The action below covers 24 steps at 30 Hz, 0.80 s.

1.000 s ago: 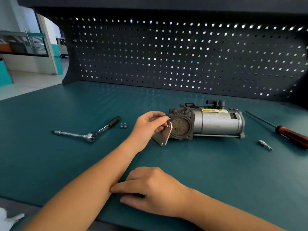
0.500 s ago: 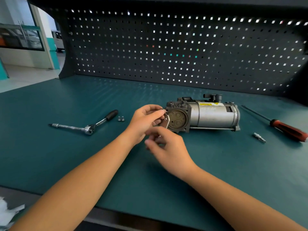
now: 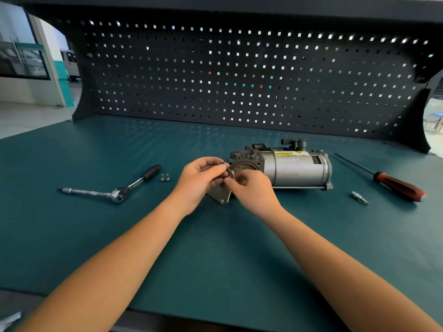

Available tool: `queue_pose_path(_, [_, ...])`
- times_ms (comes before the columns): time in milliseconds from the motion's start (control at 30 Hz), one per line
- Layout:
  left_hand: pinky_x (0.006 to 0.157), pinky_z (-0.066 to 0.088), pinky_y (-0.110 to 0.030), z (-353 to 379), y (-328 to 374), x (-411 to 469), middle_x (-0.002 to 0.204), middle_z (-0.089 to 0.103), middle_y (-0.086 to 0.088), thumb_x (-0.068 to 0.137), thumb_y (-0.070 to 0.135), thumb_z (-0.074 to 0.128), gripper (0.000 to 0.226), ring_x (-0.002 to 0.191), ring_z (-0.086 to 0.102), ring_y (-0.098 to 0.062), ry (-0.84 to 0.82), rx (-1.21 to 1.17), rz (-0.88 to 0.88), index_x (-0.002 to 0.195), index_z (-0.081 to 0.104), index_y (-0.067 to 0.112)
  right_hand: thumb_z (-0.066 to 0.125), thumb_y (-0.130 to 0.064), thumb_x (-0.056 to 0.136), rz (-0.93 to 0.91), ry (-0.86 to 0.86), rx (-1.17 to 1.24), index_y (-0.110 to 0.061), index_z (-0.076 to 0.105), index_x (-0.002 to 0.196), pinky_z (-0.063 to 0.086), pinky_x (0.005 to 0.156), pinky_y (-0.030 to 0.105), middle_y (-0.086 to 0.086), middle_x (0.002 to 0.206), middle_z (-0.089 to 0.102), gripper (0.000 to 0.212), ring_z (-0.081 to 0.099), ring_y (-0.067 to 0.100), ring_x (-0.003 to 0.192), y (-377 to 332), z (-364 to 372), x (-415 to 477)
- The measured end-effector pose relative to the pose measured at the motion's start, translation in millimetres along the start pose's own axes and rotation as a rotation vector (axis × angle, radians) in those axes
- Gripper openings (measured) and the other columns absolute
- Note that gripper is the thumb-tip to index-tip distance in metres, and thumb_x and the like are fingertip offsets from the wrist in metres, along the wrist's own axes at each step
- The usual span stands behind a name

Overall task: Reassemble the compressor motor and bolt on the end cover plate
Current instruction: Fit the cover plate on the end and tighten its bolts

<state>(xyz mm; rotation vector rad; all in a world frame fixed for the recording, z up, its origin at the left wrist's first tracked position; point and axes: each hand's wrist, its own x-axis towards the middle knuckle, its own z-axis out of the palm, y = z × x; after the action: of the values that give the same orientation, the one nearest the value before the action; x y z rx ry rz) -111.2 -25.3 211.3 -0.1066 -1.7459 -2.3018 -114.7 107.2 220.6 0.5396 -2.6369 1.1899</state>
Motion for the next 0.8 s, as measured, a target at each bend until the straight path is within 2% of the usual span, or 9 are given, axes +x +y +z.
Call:
queue_pose_path(100, [0.053,0.051,-0.017,-1.0,2.1,3.6,0.064,0.065,0.004,0.085,0.004,0.063,0.011,0.058,0.063,-0.002,0.148,0.100,0.024,0.079,0.059,0.012,0.058,-0.024,0.089,0.008,0.008,-0.031,-0.002,0.062,0.074,0.032,0.057,0.029,0.001,0.058,0.047,0.027,0.044,0.020,0.065,1.9,-2.2,4.3])
queue_pose_path(200, [0.045,0.048,-0.016,-17.2,9.6,11.2,0.064,0.055,0.002,0.088,0.008,0.057,0.014,0.045,0.054,-0.001,0.325,0.238,-0.026,0.076,0.056,0.014,0.062,-0.018,0.082,0.035,-0.025,0.007,0.005,0.060,0.068,0.028,0.045,0.022,0.004,0.055,0.041,0.027,0.033,0.014,0.052,8.5,-16.4,4.0])
queue_pose_path(333, [0.041,0.043,-0.015,-40.2,10.9,5.8,0.058,0.051,0.002,0.088,0.010,0.058,0.015,0.040,0.049,-0.001,0.052,0.619,-0.240,0.079,0.065,0.019,0.066,-0.014,0.081,0.046,-0.149,0.048,0.005,0.056,0.063,0.019,0.041,0.017,0.008,0.061,0.033,0.028,0.023,0.010,0.050,19.3,-34.0,-1.9])
queue_pose_path(400, [0.041,0.041,-0.015,-40.4,8.3,2.5,0.056,0.053,0.002,0.088,0.015,0.060,0.013,0.042,0.050,-0.004,-0.073,0.806,-0.259,0.079,0.068,0.020,0.068,-0.015,0.082,0.057,-0.185,0.117,0.008,0.057,0.065,0.015,0.041,0.017,0.008,0.062,0.031,0.030,0.020,0.008,0.044,23.8,-37.0,-4.0])
queue_pose_path(467, [0.041,0.040,-0.014,-35.6,6.5,1.7,0.057,0.053,0.004,0.087,0.017,0.061,0.012,0.043,0.050,-0.002,-0.122,0.847,-0.229,0.077,0.067,0.016,0.069,-0.015,0.083,0.071,-0.204,0.157,0.010,0.057,0.066,0.014,0.041,0.016,0.003,0.058,0.028,0.032,0.019,0.008,0.039,27.7,-39.3,-5.5])
queue_pose_path(600, [0.042,0.042,-0.013,-28.6,4.0,-0.2,0.059,0.057,0.008,0.086,0.015,0.065,0.012,0.044,0.052,0.004,-0.074,0.752,-0.139,0.076,0.066,0.023,0.071,-0.019,0.081,0.075,-0.207,0.058,0.003,0.064,0.067,0.026,0.044,0.018,-0.008,0.046,0.041,0.027,0.032,0.004,0.041,32.8,-42.5,-6.0])
queue_pose_path(667, [0.044,0.044,-0.013,-23.4,3.1,-0.9,0.065,0.060,0.007,0.085,0.014,0.067,0.014,0.046,0.054,0.005,-0.018,0.697,-0.072,0.076,0.066,0.025,0.070,-0.026,0.080,0.048,-0.166,-0.140,-0.002,0.069,0.074,0.042,0.056,0.025,0.001,0.064,0.063,0.024,0.053,0.011,0.059,34.2,-42.9,-4.9])
queue_pose_path(733, [0.046,0.044,-0.014,-15.0,2.2,-0.2,0.067,0.061,0.008,0.085,0.016,0.068,0.010,0.047,0.055,0.005,0.017,0.756,0.010,0.078,0.066,0.024,0.068,-0.036,0.080,0.064,-0.085,-0.307,-0.007,0.069,0.077,0.042,0.056,0.026,0.005,0.072,0.066,0.029,0.060,0.021,0.073,33.9,-43.0,-4.0])
queue_pose_path(800, [0.052,0.043,-0.015,-6.3,0.6,-0.6,0.065,0.059,0.011,0.084,0.019,0.068,0.005,0.050,0.055,0.002,0.048,0.856,0.109,0.082,0.065,0.023,0.065,-0.047,0.080,0.077,0.024,-0.379,-0.009,0.061,0.078,0.036,0.051,0.026,0.001,0.068,0.058,0.039,0.058,0.023,0.072,34.2,-42.9,-3.1])
